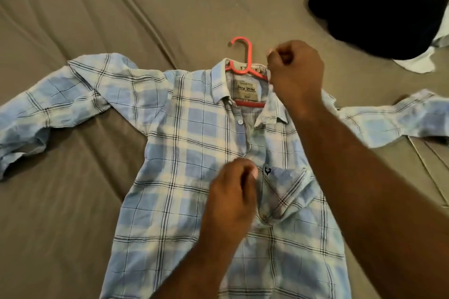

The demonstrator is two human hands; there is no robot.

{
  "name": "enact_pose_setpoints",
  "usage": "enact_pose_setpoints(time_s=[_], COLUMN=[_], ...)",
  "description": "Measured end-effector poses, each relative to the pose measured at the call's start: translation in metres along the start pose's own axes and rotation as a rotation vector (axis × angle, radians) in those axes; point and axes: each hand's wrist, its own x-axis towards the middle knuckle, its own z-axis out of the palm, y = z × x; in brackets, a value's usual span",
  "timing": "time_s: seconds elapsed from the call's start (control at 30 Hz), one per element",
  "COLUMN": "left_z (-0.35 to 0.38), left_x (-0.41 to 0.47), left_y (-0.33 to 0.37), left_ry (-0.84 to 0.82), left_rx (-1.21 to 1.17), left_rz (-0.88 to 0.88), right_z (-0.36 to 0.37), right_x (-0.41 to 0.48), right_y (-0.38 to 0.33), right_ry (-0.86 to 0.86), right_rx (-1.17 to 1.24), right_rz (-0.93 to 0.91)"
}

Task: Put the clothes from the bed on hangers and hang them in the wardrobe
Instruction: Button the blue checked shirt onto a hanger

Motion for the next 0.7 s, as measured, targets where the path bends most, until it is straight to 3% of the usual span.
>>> enact_pose_setpoints(time_s=[0.13, 0.2, 0.33, 0.53, 0.7], left_z=[-0.015, -0.014, -0.003, 0.004, 0.007], left_x=[0.051, 0.077, 0.108, 0.114, 0.123], left_y=[-0.014, -0.021, -0.030, -0.028, -0.019], left_ry=[0.175, 0.181, 0.095, 0.084, 0.043], left_rx=[0.066, 0.143, 0.236, 0.222, 0.233], left_rz=[0.005, -0.005, -0.023, -0.157, -0.308], right_z=[-0.020, -0.005, 0.018, 0.012, 0.010], right_x=[-0.080, -0.105, -0.113, -0.106, -0.104], right_y=[0.019, 0.029, 0.054, 0.074, 0.079], right_ry=[-0.185, -0.284, -0.286, -0.256, -0.271], right_rx=[0.012, -0.028, -0.044, 0.751, 0.830], right_rz=[0.226, 0.280, 0.322, 0.695, 0.722])
